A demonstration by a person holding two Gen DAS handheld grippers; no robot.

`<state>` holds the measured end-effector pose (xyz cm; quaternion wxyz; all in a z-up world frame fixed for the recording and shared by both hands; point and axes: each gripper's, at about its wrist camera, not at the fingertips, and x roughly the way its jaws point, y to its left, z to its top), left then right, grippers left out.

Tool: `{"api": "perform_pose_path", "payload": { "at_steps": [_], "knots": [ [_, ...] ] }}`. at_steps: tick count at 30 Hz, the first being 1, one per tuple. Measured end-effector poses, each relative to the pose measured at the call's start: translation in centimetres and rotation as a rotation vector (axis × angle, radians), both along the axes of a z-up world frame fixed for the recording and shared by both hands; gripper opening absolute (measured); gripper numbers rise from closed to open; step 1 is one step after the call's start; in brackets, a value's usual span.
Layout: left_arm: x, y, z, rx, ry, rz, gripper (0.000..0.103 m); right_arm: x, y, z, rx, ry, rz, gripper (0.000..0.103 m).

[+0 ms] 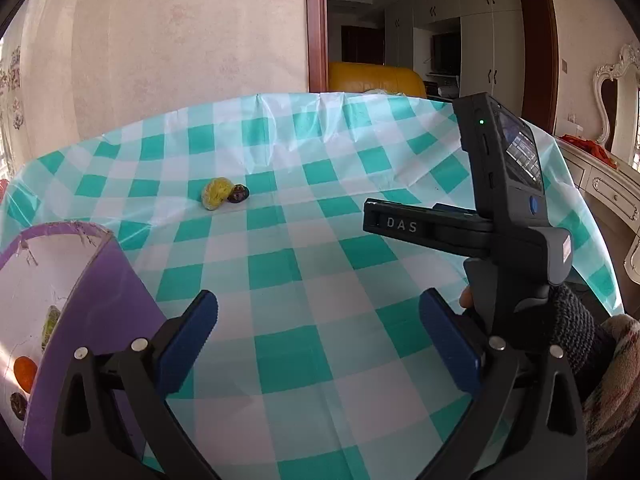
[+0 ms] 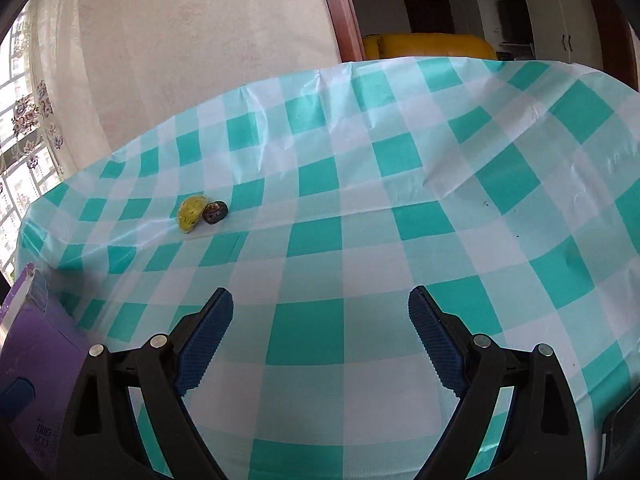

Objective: Organize fruits
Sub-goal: 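Move both tools back over the table toward the last fruits, then grasp the dark round fruit with the right tool while the left tool approaches the yellow melon half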

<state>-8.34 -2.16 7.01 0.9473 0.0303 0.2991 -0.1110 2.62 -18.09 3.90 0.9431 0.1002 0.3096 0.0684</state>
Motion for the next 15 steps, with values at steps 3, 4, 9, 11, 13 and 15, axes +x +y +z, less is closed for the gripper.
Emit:
{"api": "perform_pose_path", "payload": {
  "at_steps": [3, 4, 9, 11, 13, 15],
  "knots": [
    [4.4, 0.2, -1.7, 0.002, 0.064, 0.033, 0.101, 0.5, -1.0, -0.1, 0.011, -0.003, -0.022, 0.087],
    [5.7, 0.2, -2.2, 0.016, 0.07, 0.046, 0.101, 0.7, -1.2, -0.1, 0.012, -0.005, -0.026, 0.087],
    [10.8, 0.9, -3.9, 0.049, 0.107, 0.116, 0.101, 1.6, -1.9, -0.2, 0.012, -0.004, -0.054, 0.087],
    [12.5, 1.6, -4.1, 0.023, 0.137, 0.152, 0.101, 2.3, -1.9, -0.2, 0.006, 0.0, -0.062, 0.087],
    [13.4, 2.4, -4.0, -0.008, 0.136, 0.184, 0.101, 3.2, -1.7, -0.3, -0.011, 0.01, -0.062, 0.087],
    [14.1, 2.6, -4.2, -0.008, 0.154, 0.19, 0.101, 4.4, -1.4, -0.2, -0.034, 0.014, -0.054, 0.087]
  ]
}}
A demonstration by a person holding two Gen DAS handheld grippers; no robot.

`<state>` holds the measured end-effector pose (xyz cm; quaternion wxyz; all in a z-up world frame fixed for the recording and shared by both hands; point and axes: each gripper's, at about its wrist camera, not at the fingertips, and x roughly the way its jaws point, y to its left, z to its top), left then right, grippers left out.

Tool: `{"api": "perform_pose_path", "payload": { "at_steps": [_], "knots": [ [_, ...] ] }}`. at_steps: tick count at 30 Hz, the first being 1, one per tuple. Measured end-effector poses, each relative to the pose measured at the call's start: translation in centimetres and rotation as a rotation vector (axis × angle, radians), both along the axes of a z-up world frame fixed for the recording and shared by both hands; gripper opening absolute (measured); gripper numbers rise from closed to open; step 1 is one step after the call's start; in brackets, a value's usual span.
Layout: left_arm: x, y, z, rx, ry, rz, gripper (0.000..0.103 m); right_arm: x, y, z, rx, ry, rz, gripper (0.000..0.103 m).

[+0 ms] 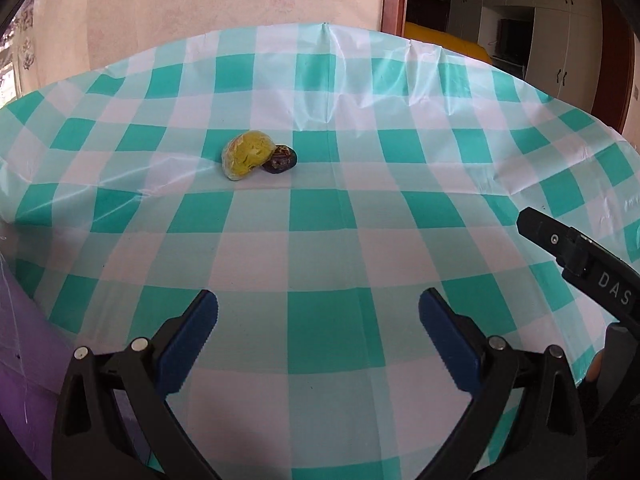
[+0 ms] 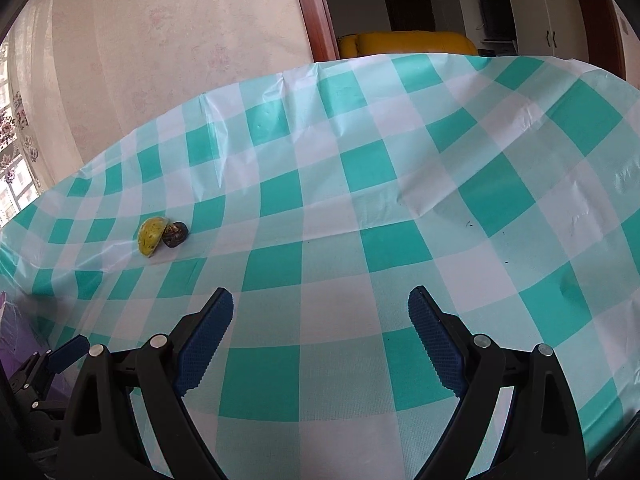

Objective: Organize fruits
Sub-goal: 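Grasp the dark round fruit with the right tool while the left tool approaches the yellow melon half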

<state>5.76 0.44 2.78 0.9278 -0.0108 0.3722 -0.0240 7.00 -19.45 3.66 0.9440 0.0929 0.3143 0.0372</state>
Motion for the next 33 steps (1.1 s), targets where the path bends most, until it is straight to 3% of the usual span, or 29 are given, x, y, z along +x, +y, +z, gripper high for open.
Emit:
{"api": "perform_pose_path", "payload": {
  "at_steps": [6, 14, 18, 30, 33],
  "knots": [
    [0.1, 0.8, -0.6, -0.082, 0.031, -0.019, 0.101, 4.1, 2.7, 0.0, -0.055, 0.007, 0.159, 0.087],
    [-1.0, 2.3, -0.1, -0.214, -0.025, -0.055, 0.101, 11.4, 8.4, -0.6, -0.12, 0.048, 0.448, 0.086],
    [-1.3, 2.4, 0.2, -0.233, -0.038, -0.069, 0.101, 13.8, 12.4, -1.0, -0.166, 0.072, 0.572, 0.08],
    [-1.5, 2.7, 0.4, -0.27, -0.058, -0.074, 0.101, 18.1, 19.7, -2.9, -0.315, 0.18, 0.741, 0.061],
    [-1.4, 2.7, 0.4, -0.278, -0.057, -0.074, 0.101, 18.9, 20.3, -2.9, -0.297, 0.188, 0.748, 0.059]
  ]
}}
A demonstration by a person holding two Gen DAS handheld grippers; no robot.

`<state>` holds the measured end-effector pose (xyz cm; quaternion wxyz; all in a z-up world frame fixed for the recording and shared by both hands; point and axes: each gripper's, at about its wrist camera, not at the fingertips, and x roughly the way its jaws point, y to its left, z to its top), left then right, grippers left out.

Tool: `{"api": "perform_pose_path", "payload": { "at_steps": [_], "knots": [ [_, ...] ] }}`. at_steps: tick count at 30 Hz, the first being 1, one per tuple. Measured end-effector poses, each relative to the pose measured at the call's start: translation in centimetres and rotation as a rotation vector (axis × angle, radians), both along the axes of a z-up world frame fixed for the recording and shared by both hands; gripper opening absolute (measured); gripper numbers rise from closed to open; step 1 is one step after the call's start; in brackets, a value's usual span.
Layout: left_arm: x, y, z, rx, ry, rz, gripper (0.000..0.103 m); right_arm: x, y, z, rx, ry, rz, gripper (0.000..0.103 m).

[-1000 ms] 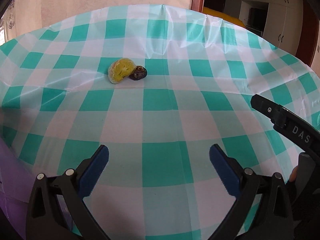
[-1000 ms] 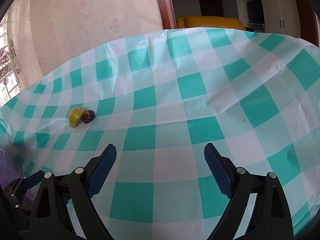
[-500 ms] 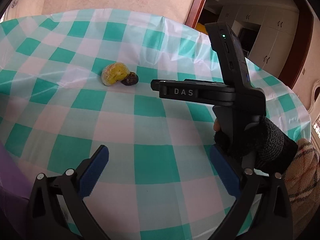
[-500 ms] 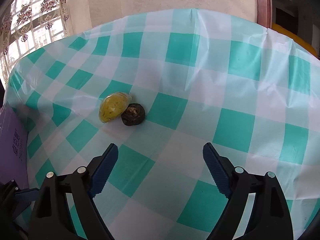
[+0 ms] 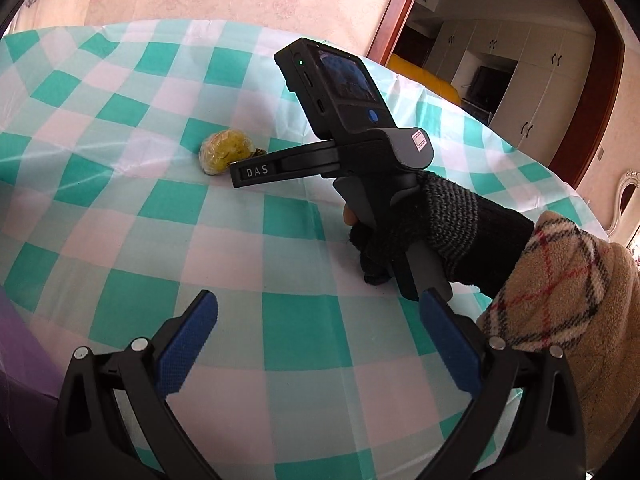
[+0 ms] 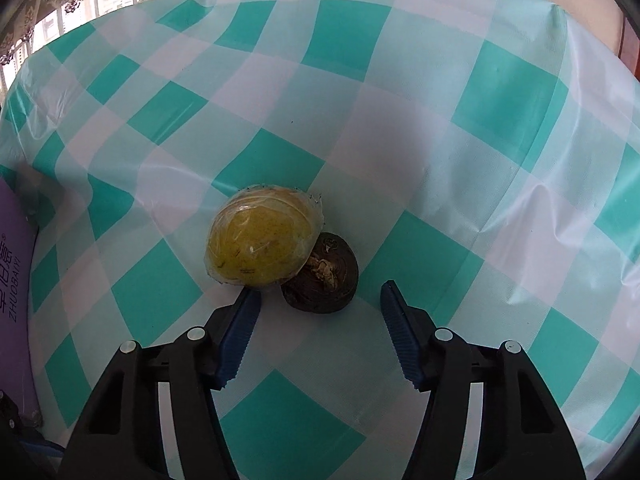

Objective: Organize fruits
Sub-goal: 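Grasp the dark round fruit with the right tool while the left tool approaches the yellow melon half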

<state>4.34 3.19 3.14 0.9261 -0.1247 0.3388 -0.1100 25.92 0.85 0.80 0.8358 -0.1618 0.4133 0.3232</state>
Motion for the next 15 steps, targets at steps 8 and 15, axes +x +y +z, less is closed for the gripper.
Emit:
{"api": "perform_pose_path", "payload": {
  "at_steps": [8, 15],
  "knots": [
    [0.7, 0.2, -0.4, -0.006, 0.037, 0.005, 0.101, -1.2, -4.4, 0.9, 0.166, 0.045, -0.113, 0.038],
    [1.0, 0.3, -0.5, -0.015, 0.05, 0.013, 0.101, -5.0, -13.4, 1.5, 0.341, 0.051, -0.3, 0.038]
  ]
}}
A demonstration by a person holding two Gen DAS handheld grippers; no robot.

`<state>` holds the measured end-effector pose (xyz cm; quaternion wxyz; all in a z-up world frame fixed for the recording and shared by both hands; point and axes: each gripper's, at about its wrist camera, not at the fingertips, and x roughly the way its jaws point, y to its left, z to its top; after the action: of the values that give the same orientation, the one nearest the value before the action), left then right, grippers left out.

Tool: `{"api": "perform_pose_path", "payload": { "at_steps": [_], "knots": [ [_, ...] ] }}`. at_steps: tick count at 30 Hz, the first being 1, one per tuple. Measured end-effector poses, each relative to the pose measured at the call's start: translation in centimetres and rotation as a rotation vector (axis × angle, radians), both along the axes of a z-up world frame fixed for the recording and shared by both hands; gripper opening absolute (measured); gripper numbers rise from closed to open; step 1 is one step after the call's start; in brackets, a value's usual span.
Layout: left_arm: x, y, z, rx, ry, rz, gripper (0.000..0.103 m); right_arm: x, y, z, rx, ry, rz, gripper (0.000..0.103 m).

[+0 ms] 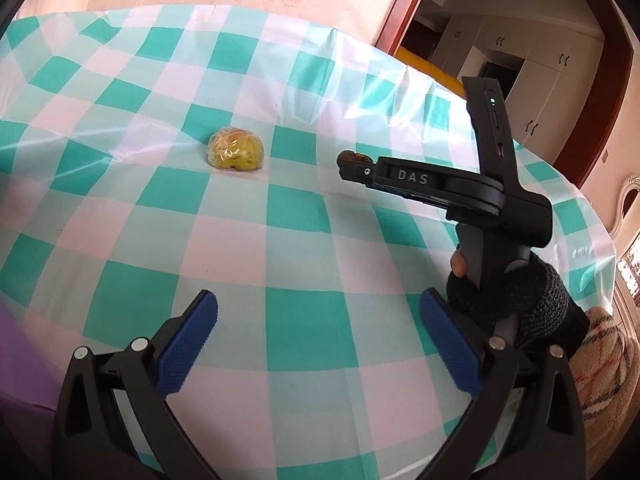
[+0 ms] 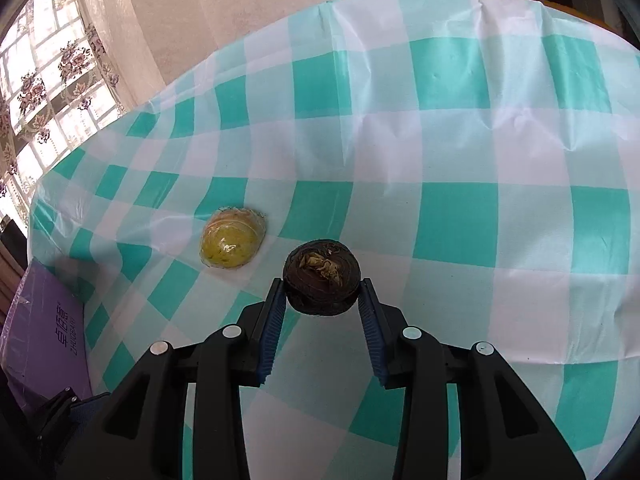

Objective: Organize fruits
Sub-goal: 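Grasp the wrapped yellow melon half with the left tool while the right tool holds the dark fruit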

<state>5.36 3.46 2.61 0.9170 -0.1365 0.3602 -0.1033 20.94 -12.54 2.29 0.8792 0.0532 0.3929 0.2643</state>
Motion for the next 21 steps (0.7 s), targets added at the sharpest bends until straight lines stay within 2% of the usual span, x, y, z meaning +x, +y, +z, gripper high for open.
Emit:
{"api": "perform_pose_path", "payload": {
  "at_steps": [5, 9, 12, 15, 21],
  "knots": [
    [1.3, 0.4, -0.3, -0.025, 0.061, 0.061, 0.101, -2.4, -4.9, -0.4, 0.117, 0.013, -0.111, 0.038],
    [4.0, 1.5, -0.7, -0.089, 0.108, 0.184, 0.101, -3.7, -6.7, -0.6, 0.167, 0.029, -0.16, 0.038],
    [6.9, 1.5, -0.9, -0.045, 0.138, 0.252, 0.101, -4.0, -6.3, -0.5, 0.152, 0.03, -0.138, 0.038],
    [9.7, 1.7, -0.7, 0.024, 0.126, 0.298, 0.101, -4.2, -6.1, -0.6, 0.152, 0.028, -0.135, 0.038],
    [14.3, 3.7, -0.7, 0.069, 0.135, 0.368, 0.1, -4.0, -6.0, -0.7, 0.147, 0.03, -0.122, 0.038]
  ]
}}
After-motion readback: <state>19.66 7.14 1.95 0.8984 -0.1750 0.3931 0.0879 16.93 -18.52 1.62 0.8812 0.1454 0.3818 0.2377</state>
